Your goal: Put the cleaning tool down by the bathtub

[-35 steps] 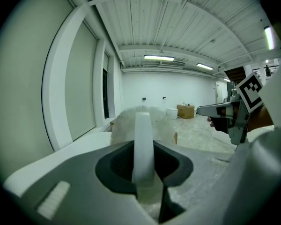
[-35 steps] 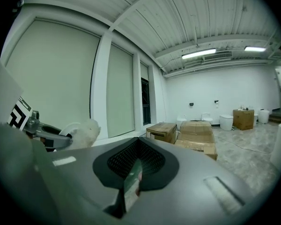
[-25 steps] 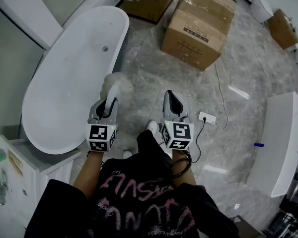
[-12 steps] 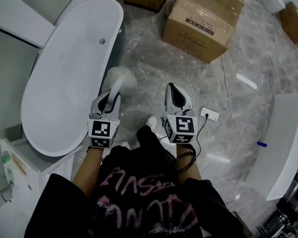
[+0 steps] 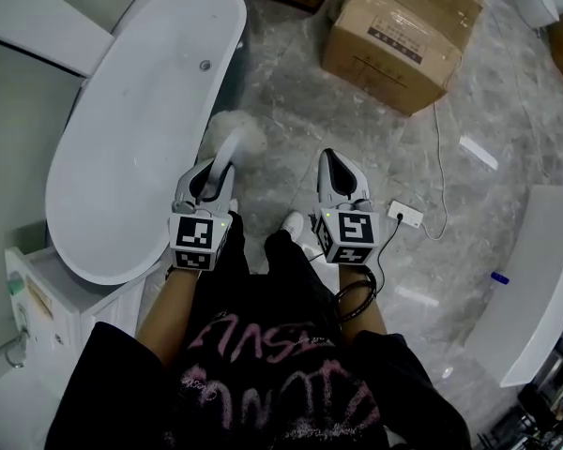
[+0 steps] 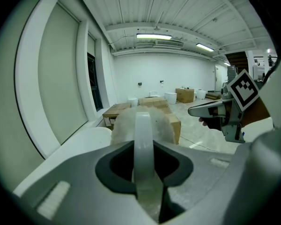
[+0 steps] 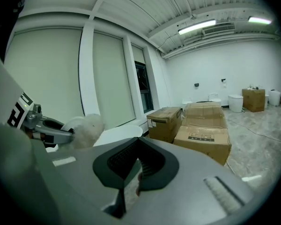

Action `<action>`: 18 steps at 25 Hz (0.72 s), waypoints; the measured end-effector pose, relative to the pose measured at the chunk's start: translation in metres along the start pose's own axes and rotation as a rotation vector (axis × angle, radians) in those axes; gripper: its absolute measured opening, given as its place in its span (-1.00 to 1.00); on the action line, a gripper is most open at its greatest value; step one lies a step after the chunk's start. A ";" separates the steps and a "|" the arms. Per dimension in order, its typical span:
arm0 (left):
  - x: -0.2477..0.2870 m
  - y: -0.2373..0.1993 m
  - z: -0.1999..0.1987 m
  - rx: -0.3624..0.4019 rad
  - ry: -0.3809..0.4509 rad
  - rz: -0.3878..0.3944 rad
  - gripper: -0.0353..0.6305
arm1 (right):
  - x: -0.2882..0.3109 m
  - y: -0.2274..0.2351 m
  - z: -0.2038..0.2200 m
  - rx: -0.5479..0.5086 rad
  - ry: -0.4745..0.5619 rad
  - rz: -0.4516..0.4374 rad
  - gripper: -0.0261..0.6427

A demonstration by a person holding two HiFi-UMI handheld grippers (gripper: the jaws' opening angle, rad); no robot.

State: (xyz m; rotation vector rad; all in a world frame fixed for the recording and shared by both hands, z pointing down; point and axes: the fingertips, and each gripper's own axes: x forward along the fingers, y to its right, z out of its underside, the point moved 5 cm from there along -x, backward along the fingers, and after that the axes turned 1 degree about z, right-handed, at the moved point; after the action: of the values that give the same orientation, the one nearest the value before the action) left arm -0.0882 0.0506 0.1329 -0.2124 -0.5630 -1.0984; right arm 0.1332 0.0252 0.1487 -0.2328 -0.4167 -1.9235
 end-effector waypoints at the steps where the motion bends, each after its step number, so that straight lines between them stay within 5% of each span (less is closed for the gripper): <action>1: 0.002 -0.001 -0.001 -0.001 0.000 0.001 -0.63 | 0.003 0.000 0.001 -0.006 0.000 -0.002 -0.85; 18: 0.062 -0.036 0.005 -0.105 0.003 0.076 -0.63 | 0.049 -0.005 0.000 -0.076 -0.023 0.078 -0.85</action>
State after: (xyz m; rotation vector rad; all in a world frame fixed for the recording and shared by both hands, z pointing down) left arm -0.1008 -0.0124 0.1660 -0.3207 -0.4909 -1.0548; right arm 0.1103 -0.0153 0.1652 -0.3165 -0.3454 -1.8633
